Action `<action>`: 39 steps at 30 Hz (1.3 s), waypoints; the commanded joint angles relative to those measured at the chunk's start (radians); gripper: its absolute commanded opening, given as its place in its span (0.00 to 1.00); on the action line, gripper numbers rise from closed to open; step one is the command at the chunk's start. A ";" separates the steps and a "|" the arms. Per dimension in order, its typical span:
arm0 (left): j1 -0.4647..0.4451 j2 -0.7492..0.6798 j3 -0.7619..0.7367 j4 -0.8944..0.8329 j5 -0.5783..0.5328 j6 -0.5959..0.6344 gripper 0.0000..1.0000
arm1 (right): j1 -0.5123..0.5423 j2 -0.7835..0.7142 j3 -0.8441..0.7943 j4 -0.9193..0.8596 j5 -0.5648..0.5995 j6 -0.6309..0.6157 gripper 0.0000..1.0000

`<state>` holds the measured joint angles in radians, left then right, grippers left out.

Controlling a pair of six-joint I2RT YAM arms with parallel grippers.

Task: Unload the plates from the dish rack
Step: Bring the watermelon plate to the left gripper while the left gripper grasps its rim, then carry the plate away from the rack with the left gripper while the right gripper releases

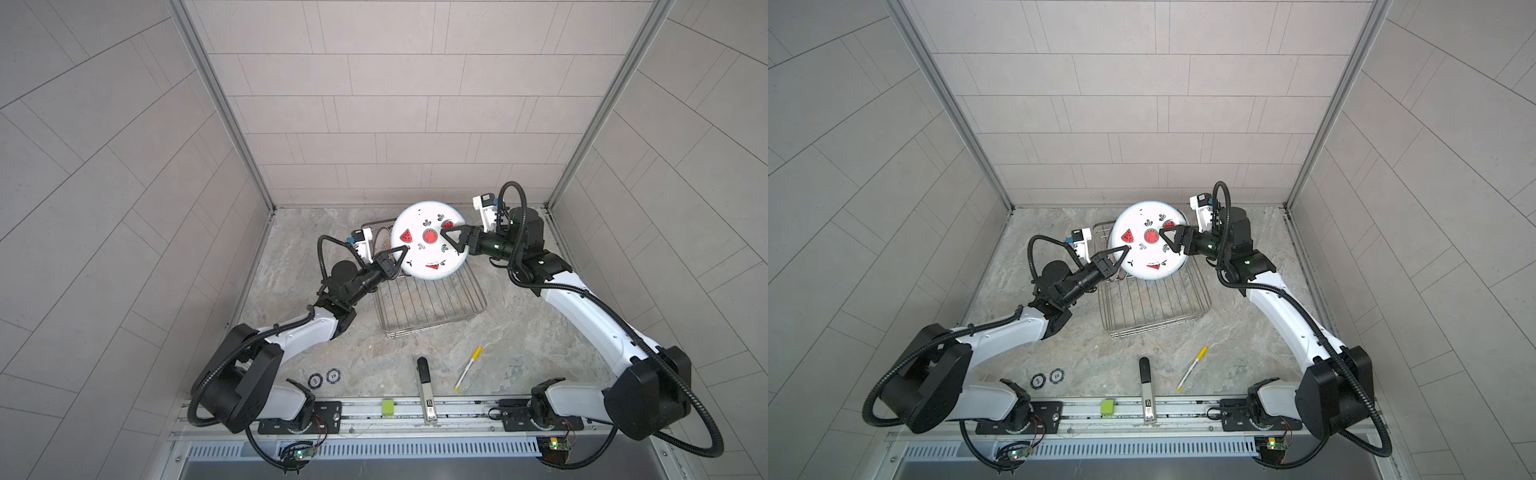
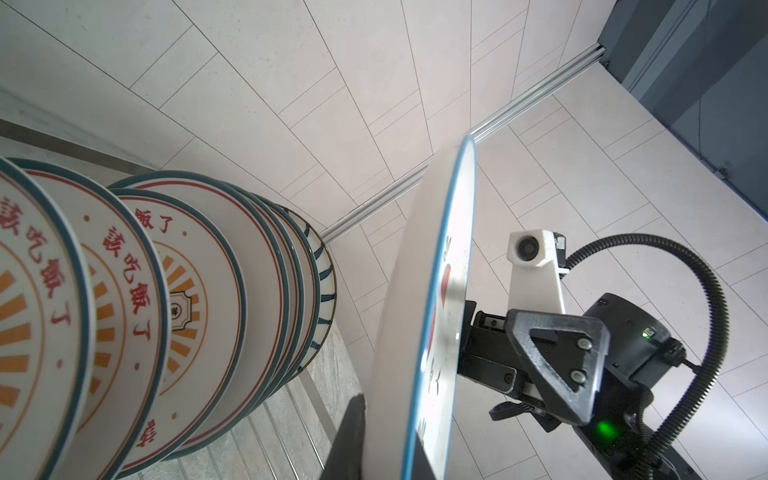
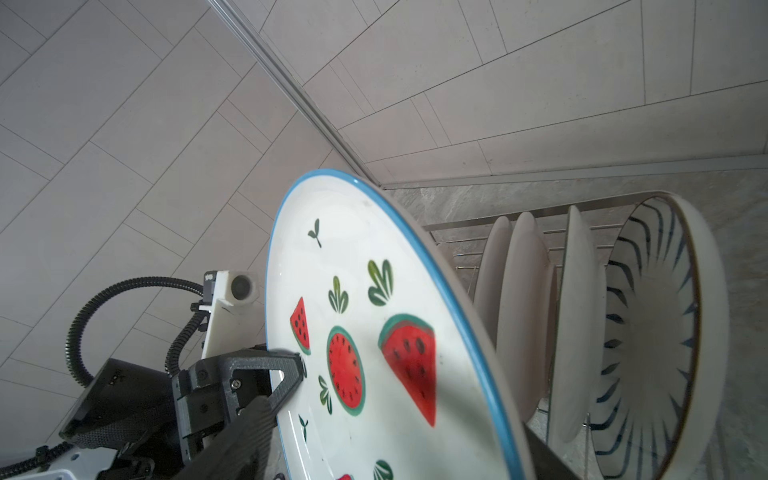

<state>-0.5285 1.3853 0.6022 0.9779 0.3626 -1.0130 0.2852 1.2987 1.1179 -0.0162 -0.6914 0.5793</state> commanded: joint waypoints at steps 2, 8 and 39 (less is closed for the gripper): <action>0.015 -0.035 0.037 0.110 0.001 -0.009 0.00 | 0.009 -0.016 0.050 -0.059 0.064 -0.049 1.00; 0.051 -0.058 0.021 0.089 -0.029 -0.003 0.00 | 0.026 -0.074 0.028 -0.119 0.329 -0.086 1.00; 0.430 -0.539 -0.271 -0.337 -0.452 -0.126 0.00 | 0.571 0.330 0.432 -0.245 0.621 -0.474 0.99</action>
<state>-0.1223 0.8738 0.3325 0.5434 -0.0341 -1.0634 0.8333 1.5902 1.4883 -0.2070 -0.0853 0.1482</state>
